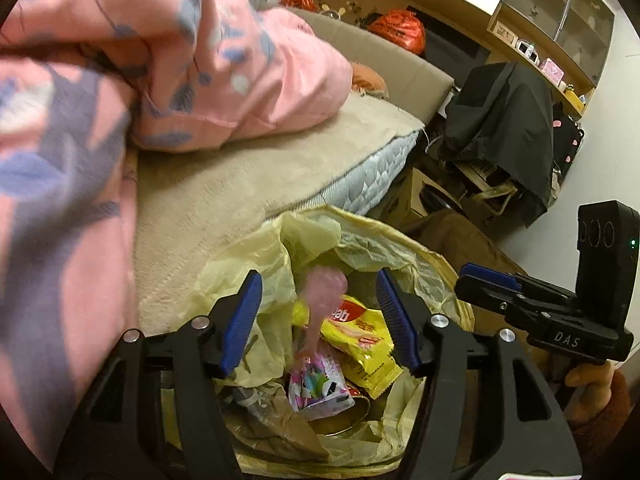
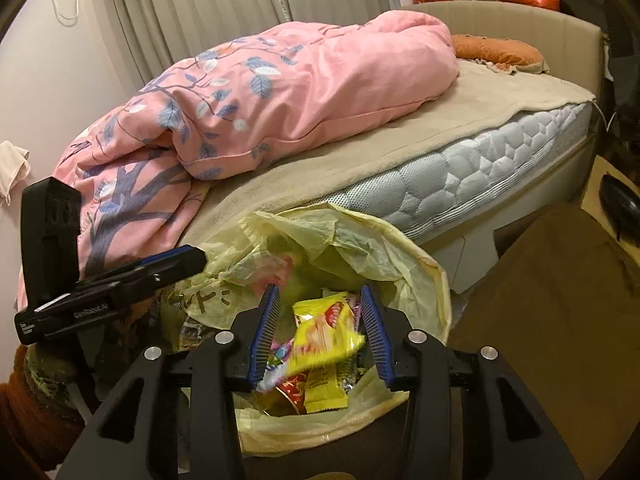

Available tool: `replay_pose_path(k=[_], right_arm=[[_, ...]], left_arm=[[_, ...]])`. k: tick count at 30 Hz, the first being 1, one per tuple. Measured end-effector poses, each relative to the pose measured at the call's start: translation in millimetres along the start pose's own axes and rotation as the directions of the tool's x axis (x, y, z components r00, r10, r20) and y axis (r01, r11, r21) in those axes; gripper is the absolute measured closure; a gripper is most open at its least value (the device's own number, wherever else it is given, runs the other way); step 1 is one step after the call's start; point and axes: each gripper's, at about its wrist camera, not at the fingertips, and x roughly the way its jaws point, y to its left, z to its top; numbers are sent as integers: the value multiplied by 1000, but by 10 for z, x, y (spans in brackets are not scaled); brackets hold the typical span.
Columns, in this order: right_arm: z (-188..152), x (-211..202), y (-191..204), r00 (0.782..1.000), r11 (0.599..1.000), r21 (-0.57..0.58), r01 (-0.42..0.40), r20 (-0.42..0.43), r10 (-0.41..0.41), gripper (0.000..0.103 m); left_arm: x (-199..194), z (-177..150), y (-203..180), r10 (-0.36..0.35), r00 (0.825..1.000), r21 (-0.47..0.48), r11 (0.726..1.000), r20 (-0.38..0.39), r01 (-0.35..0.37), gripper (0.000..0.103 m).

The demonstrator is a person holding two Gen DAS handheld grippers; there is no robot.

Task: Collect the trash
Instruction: 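Open both tools to drop the pink snack and Nabati wrapper into the bag, then move both tools back to the table toward the orange bag and wrappers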

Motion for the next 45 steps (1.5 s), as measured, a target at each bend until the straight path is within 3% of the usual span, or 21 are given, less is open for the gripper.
replay_pose_path(k=[5, 15, 21, 23, 30, 39, 45], right_arm=[[-61, -367, -8, 999, 999, 12, 36, 37, -37, 63], [-538, -1327, -102, 983, 988, 44, 149, 99, -152, 63], [-995, -1933, -283, 942, 951, 55, 306, 131, -310, 61], [-1171, -2092, -377, 929, 937, 66, 344, 123, -350, 54], [-1744, -2407, -715, 909, 908, 142, 395, 80, -408, 54], [-2227, -2563, -943, 900, 886, 214, 411, 58, -432, 54], [-2336, -2562, -1025, 900, 883, 229, 409, 55, -431, 39]], left_arm=[[-126, -16, -117, 27, 999, 19, 999, 19, -27, 47], [-209, -377, -898, -95, 995, 113, 989, -42, 99, 46], [-248, -671, -1391, -143, 984, 180, 971, -102, 159, 46], [-272, -745, -1545, -149, 982, 210, 963, -116, 171, 46], [-374, -926, -1938, -148, 980, 295, 938, -137, 182, 46], [-340, -1073, -2188, -147, 972, 353, 913, -182, 204, 46], [-240, -1185, -2291, -155, 960, 364, 902, -231, 233, 46]])
